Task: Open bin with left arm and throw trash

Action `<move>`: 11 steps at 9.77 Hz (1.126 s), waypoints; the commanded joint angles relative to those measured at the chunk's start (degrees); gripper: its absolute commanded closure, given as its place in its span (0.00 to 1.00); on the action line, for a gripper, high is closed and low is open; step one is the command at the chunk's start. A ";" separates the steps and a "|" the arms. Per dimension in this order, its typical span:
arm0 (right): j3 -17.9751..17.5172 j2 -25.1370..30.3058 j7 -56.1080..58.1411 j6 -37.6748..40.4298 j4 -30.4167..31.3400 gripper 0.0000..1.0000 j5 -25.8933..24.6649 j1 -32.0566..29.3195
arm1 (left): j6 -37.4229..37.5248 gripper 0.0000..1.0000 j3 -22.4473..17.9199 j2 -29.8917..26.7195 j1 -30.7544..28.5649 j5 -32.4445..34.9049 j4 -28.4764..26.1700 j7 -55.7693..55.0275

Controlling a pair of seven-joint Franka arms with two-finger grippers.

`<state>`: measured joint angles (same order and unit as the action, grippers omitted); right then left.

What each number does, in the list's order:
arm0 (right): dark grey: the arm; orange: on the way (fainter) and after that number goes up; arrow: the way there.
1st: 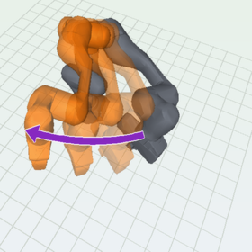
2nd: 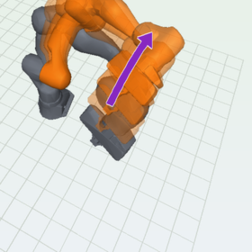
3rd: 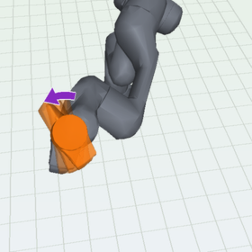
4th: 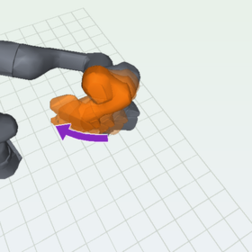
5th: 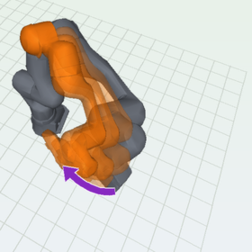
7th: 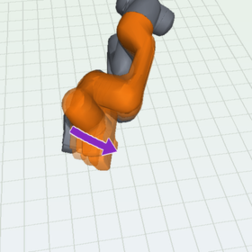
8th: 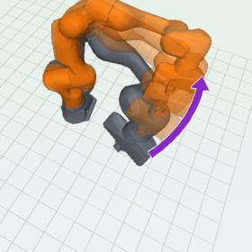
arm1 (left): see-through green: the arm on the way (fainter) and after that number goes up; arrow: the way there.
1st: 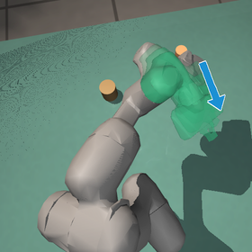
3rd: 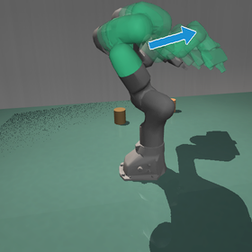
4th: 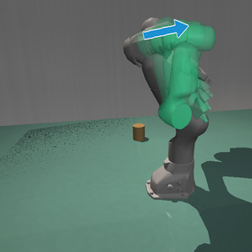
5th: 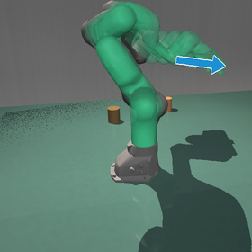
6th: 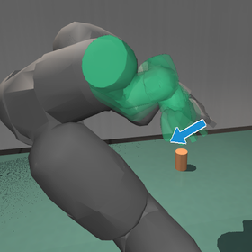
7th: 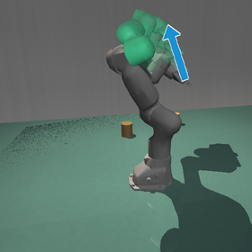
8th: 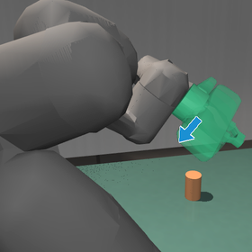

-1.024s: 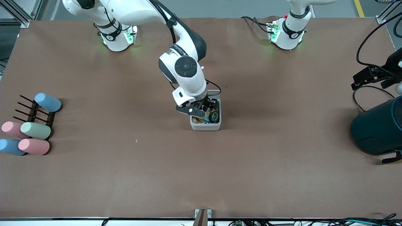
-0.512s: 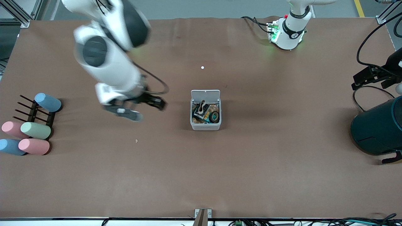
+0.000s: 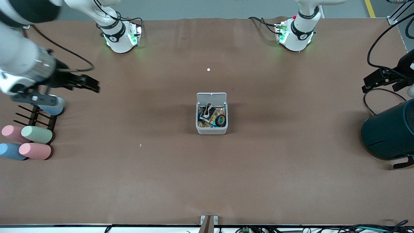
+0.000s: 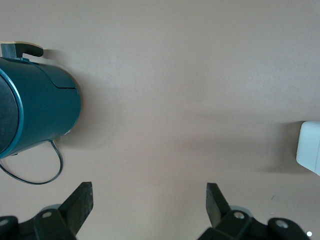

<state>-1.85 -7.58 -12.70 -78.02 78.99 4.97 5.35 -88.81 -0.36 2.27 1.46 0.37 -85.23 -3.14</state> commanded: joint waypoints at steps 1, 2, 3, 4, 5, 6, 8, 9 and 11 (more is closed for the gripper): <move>-1.14 3.19 10.62 1.11 2.49 0.01 -0.48 -6.46 | 1.18 0.00 -0.17 0.10 -0.05 -0.90 1.03 -0.02; -1.31 4.23 14.15 1.11 2.92 0.01 -3.01 -7.62 | 1.18 0.00 -0.17 0.10 -0.05 -0.90 1.03 -0.02; -1.40 4.77 14.36 1.03 3.62 0.01 -4.77 -7.46 | 1.18 0.00 -0.17 0.10 -0.05 -0.90 1.03 -0.02; -1.58 6.25 14.63 0.59 5.81 0.01 -4.88 -7.28 | 1.18 0.00 -0.17 0.10 -0.05 -0.90 1.03 -0.02; -1.75 7.48 14.54 -0.46 7.92 0.01 -4.79 -7.19 | 1.18 0.00 -0.17 0.10 -0.05 -0.90 1.03 -0.02; -1.75 7.41 14.19 -0.56 6.81 0.01 -4.79 -6.93 | 1.18 0.00 -0.25 0.10 -0.05 -0.81 1.03 0.07; -1.75 6.97 13.84 -0.47 4.87 0.01 -4.35 -7.01 | 1.18 0.00 -0.25 0.10 -0.14 -0.81 1.03 0.15; -1.67 6.71 14.01 -0.56 4.69 0.01 -4.61 -7.19 | 1.18 0.00 -0.25 0.10 -0.14 -0.81 1.03 0.15; -1.66 6.71 13.58 -0.73 4.34 0.01 -4.96 -7.10 | 1.18 0.00 -0.25 0.10 -0.14 -0.64 1.03 0.68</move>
<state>-3.27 -1.61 1.24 -78.33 83.06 0.83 -1.54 -88.79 -0.40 2.27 1.39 0.37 -85.23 -3.14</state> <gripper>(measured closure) 0.004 0.000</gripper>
